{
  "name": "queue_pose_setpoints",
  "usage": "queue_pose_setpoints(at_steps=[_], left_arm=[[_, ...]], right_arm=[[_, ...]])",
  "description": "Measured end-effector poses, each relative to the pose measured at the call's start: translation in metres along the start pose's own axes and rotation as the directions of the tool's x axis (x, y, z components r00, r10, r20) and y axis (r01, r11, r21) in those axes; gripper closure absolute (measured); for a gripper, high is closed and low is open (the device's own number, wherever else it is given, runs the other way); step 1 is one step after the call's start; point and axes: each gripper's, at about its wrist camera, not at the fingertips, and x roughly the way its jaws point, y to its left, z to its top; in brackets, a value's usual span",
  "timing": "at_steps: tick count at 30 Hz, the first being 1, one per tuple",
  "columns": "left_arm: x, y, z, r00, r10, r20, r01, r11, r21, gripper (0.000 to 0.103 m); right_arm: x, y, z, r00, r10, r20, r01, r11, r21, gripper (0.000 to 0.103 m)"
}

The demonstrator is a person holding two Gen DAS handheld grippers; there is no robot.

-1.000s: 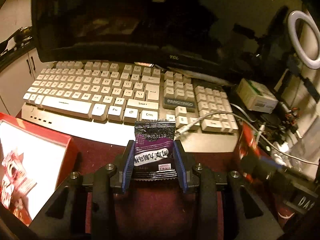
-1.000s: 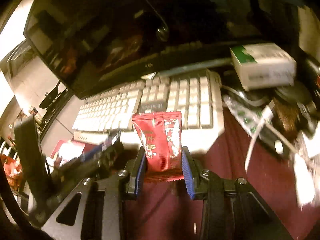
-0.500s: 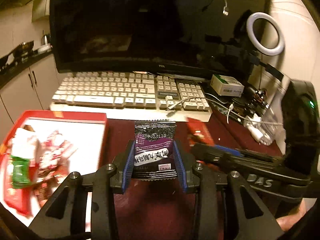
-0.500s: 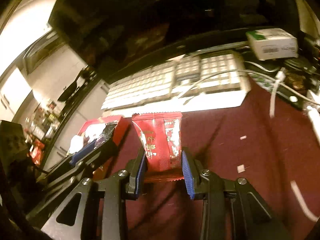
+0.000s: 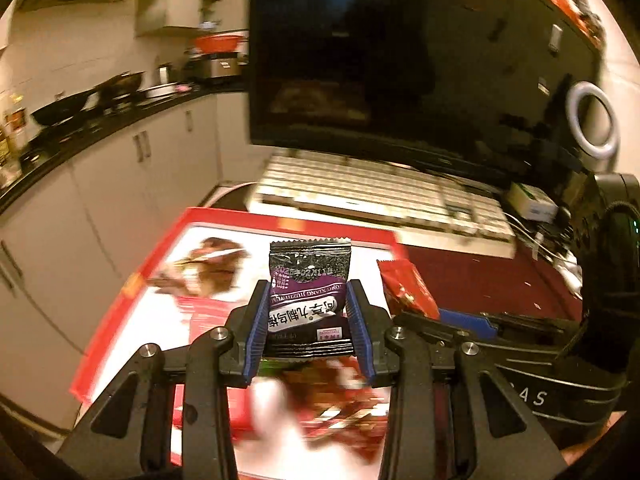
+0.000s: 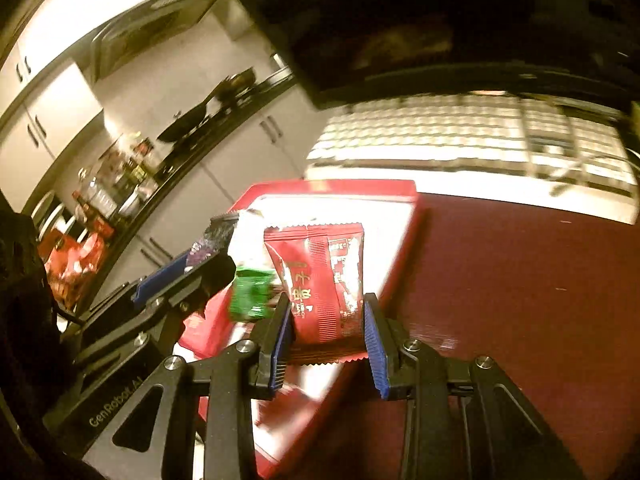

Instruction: Organize snacks

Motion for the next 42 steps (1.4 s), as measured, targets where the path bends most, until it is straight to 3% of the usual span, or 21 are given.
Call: queue_pose_setpoints(at_steps=[6,11,24,29,32,39,42], left_arm=[[0.004,0.04,-0.002,0.999,0.049,-0.006,-0.049,0.997,-0.058,0.068],[0.013,0.049,0.001,0.998,0.057,-0.015,-0.057,0.997,-0.051,0.068],[0.067,0.033,0.025,0.993,0.073,-0.095,-0.072,0.997,0.014,0.066],[0.075,0.033,0.022,0.984,0.114,-0.14,-0.113,0.993,0.015,0.038],[0.068,0.033,0.018,0.978,0.157,-0.135,-0.155,0.988,0.021,0.038],[0.029,0.026,0.002,0.98,0.185,-0.067,-0.185,0.983,0.009,0.037],[0.006,0.016,-0.009,0.98,0.199,-0.015,-0.198,0.98,0.025,0.03]], right_arm=[[0.033,0.035,0.005,1.0,0.017,-0.027,-0.018,0.999,-0.034,0.069],[0.049,0.049,0.012,0.999,0.019,-0.03,-0.021,0.998,-0.054,0.069],[0.071,0.017,0.041,0.999,-0.051,-0.017,0.052,0.999,0.005,0.068],[0.07,0.003,0.04,0.997,-0.081,-0.016,0.081,0.996,0.024,0.064],[0.062,0.0,0.038,0.993,-0.117,-0.009,0.117,0.993,0.017,0.05],[0.026,0.004,0.02,0.981,-0.18,0.065,0.182,0.983,-0.017,0.046],[0.007,0.014,0.005,0.967,-0.227,0.115,0.236,0.969,-0.07,0.042]])
